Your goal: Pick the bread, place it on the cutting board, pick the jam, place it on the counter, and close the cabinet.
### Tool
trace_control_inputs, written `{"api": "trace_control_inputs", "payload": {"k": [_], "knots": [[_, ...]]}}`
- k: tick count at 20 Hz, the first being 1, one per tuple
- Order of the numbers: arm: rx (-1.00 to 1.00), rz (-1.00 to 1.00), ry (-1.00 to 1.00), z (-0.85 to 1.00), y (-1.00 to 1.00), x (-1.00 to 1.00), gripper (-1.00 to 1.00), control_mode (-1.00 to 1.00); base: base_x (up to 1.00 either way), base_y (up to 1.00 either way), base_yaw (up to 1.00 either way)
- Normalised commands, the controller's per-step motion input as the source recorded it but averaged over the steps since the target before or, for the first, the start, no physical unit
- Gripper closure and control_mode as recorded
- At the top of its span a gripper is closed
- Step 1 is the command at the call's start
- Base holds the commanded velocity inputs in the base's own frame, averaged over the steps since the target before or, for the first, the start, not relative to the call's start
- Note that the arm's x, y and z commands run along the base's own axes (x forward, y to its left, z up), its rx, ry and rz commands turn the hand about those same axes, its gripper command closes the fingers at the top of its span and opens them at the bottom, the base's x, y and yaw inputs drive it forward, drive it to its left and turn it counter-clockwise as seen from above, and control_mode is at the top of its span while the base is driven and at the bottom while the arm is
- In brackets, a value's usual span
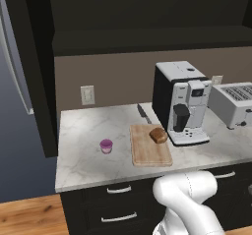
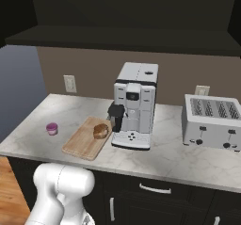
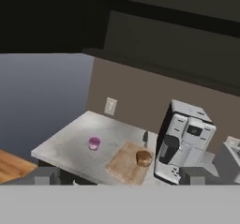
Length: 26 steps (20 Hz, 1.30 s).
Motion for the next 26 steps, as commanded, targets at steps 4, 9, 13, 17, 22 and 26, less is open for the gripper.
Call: {"api": "trace_control_inputs", "payload": {"k": [4,9,13,17,22,26], "knots": [[0.0,0.0,-0.21,0.07,0.11,-0.63,-1.0,-1.0,0.0,0.0,0.0],[0.0,0.0,-0.17,0.0,0.1,-0.57,-1.0,-1.0,0.0,0.0,0.0],[0.0,0.0,-0.08,0.0,0.23,-0.29,-1.0,-1.0,0.0,0.0,0.0],[0.0,0.0,0.0,0.0,0.41,0.0,-1.0,-1.0,0.0,0.0,0.0],[0.0,0.0,0.0,0.0,0.51,0.0,-1.0,-1.0,0.0,0.0,0.0],[0.0,0.0,0.0,0.0,0.52,0.0,-1.0,-1.0,0.0,0.0,0.0]]}}
